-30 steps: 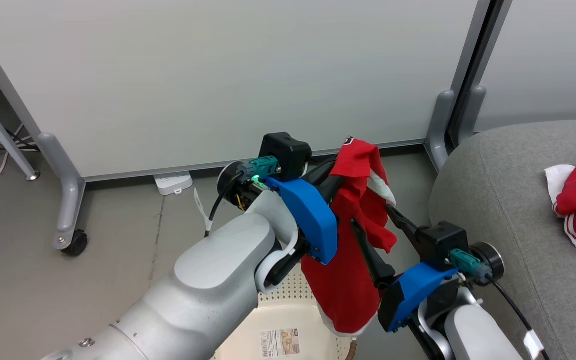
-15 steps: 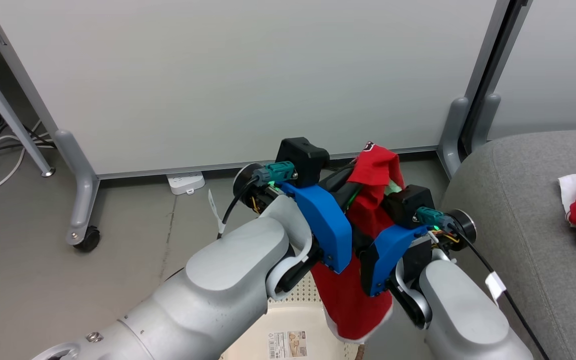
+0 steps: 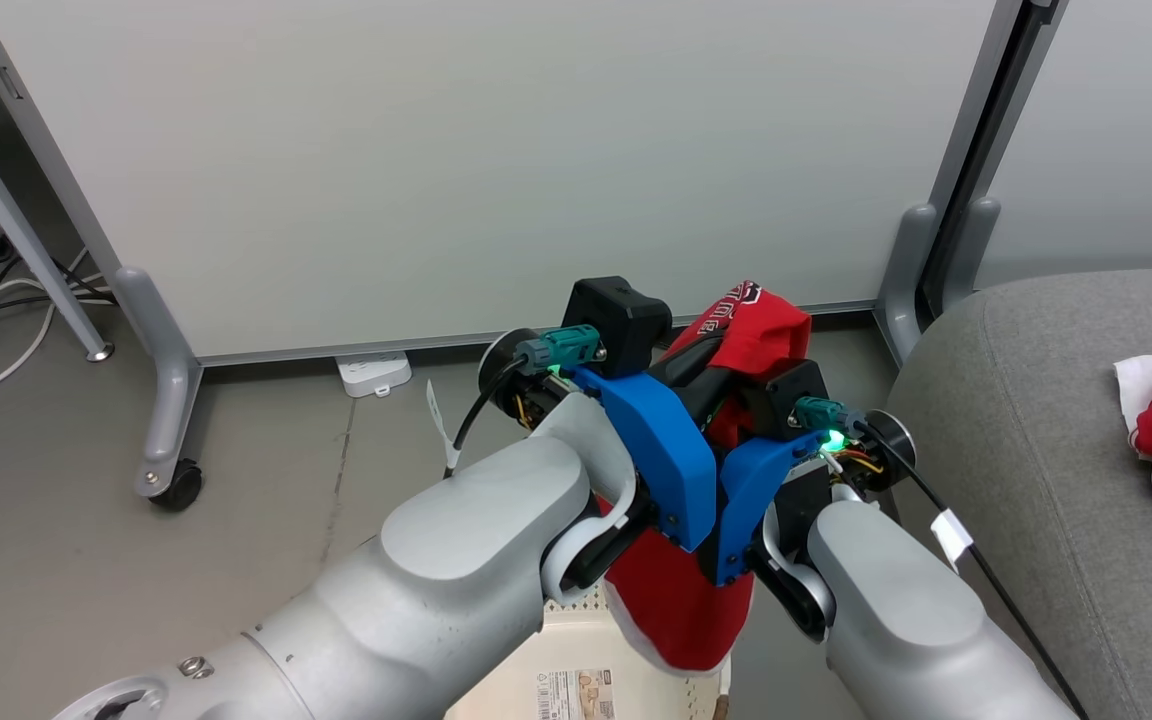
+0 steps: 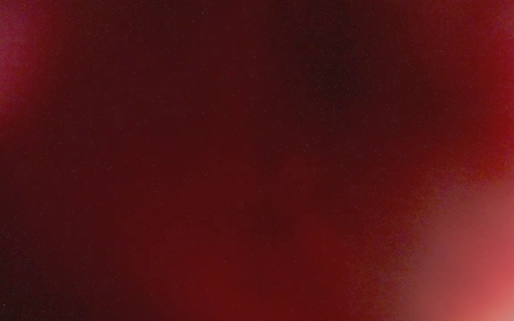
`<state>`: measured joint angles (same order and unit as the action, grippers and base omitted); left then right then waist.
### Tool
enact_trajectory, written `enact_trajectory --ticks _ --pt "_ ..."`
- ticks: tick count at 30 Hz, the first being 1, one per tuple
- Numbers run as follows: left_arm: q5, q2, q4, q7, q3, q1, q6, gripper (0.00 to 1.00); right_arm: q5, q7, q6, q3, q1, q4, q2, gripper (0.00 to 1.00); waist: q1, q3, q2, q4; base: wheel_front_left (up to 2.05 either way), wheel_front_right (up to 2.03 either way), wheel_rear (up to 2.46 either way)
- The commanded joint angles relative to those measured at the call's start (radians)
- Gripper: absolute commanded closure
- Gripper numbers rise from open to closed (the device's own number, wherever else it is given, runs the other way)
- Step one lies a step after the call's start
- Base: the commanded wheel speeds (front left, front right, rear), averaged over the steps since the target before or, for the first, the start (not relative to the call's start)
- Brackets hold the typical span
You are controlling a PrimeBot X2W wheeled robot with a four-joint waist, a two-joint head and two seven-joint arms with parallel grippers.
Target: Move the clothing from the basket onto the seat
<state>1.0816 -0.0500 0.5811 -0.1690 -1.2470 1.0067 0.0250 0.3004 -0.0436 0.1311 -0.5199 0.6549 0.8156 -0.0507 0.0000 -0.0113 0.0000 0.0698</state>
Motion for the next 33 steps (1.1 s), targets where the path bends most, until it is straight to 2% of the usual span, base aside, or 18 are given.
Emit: enact_trajectory --ticks 1,16,33 --pt "0.006 -0.001 0.001 -0.006 -0.005 0.013 0.006 1.00 0.010 -0.012 -0.001 -0.009 0.015 0.013 0.000 1.00 0.0000 -0.001 0.0000 -0.002 0.00 0.00 0.00" --pt "0.050 -0.001 0.052 -0.035 -0.017 -0.005 0.002 1.00 0.035 -0.079 -0.001 -0.050 0.044 0.101 0.001 1.00 0.0000 -0.018 0.0000 -0.040 0.00 0.00 0.00" --pt "0.053 -0.001 0.091 -0.054 -0.028 0.007 -0.007 1.00 0.046 -0.108 -0.001 -0.068 0.063 0.141 0.000 1.00 0.0000 -0.006 0.0000 -0.040 0.00 0.00 0.00"
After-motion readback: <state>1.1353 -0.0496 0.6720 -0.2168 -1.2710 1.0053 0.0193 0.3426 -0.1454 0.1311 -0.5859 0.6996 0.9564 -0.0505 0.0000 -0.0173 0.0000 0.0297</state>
